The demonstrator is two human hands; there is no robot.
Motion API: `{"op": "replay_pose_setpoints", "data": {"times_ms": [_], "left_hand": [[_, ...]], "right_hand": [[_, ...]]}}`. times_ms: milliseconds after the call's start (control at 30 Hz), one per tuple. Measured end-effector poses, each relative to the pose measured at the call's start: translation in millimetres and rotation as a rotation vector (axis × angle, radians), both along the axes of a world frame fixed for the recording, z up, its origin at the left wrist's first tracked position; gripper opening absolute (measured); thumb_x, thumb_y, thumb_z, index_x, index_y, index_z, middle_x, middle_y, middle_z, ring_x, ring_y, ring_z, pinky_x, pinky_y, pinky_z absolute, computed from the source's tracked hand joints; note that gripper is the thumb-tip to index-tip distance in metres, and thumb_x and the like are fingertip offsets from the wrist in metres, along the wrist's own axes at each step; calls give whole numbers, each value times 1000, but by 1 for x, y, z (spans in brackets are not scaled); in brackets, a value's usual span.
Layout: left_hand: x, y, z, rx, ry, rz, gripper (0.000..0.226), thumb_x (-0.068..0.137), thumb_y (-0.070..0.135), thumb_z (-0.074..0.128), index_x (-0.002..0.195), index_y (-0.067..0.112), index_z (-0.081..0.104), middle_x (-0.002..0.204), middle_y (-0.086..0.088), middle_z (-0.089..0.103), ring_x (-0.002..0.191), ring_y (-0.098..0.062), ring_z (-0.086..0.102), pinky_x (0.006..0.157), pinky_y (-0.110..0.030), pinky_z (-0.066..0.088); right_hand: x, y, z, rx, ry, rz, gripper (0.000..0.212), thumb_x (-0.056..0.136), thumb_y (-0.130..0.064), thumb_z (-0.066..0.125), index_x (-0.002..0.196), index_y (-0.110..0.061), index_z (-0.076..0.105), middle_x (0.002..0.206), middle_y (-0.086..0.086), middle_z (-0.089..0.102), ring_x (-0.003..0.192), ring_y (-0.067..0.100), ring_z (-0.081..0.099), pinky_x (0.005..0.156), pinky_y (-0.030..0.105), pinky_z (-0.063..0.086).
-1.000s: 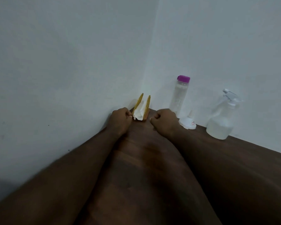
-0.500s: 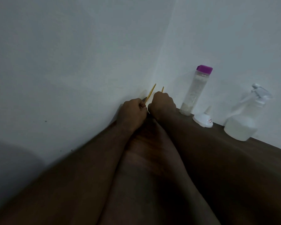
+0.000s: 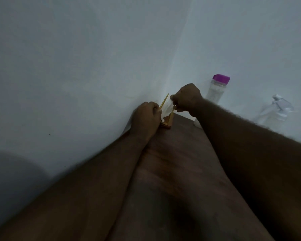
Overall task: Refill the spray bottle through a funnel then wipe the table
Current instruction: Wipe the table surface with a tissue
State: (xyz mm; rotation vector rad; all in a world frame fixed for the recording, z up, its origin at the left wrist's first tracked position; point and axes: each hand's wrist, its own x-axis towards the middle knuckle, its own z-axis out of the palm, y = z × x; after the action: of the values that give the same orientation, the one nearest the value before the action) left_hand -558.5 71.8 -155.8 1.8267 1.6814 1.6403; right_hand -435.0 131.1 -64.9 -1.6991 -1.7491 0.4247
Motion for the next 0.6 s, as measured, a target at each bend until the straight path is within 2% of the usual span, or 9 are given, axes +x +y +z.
{"op": "replay_pose_setpoints", "data": {"times_ms": [100, 200, 333, 500, 600], "left_hand": [[3, 10, 2, -48, -15, -45, 29, 94, 25, 58, 116, 7, 64, 113, -9, 66, 100, -22, 62, 88, -35, 52], [6, 19, 0, -85, -5, -81, 33, 92, 27, 60, 119, 8, 64, 116, -9, 66, 102, -22, 62, 90, -33, 49], [4, 25, -1, -96, -10, -100, 31, 90, 25, 64, 116, 8, 67, 113, -9, 68, 98, -20, 63, 84, -25, 46], [1, 30, -2, -94, 10, -121, 23, 91, 23, 62, 102, 6, 73, 100, -11, 72, 87, -20, 64, 80, -27, 50], [1, 32, -4, -81, -8, -109, 22, 92, 23, 61, 99, 6, 72, 96, -10, 72, 80, -15, 62, 77, -25, 50]], "right_hand": [[7, -6, 0, 2, -40, 45, 23, 89, -17, 71, 82, 4, 69, 85, 18, 73, 74, 29, 72, 76, 41, 61], [14, -10, -3, 13, 50, 113, 25, 89, -16, 72, 69, -3, 63, 79, 20, 70, 68, 26, 66, 66, 36, 59], [19, -11, -8, 34, 121, 149, 26, 89, -17, 72, 71, -3, 62, 69, 13, 66, 60, 22, 64, 53, 27, 56], [20, -13, -9, 1, 114, 202, 23, 92, -18, 68, 82, 1, 63, 75, 14, 68, 64, 23, 66, 59, 31, 58], [22, -16, -8, -14, 156, 209, 24, 95, -17, 64, 79, 0, 61, 79, 17, 67, 66, 27, 66, 60, 34, 57]]}}
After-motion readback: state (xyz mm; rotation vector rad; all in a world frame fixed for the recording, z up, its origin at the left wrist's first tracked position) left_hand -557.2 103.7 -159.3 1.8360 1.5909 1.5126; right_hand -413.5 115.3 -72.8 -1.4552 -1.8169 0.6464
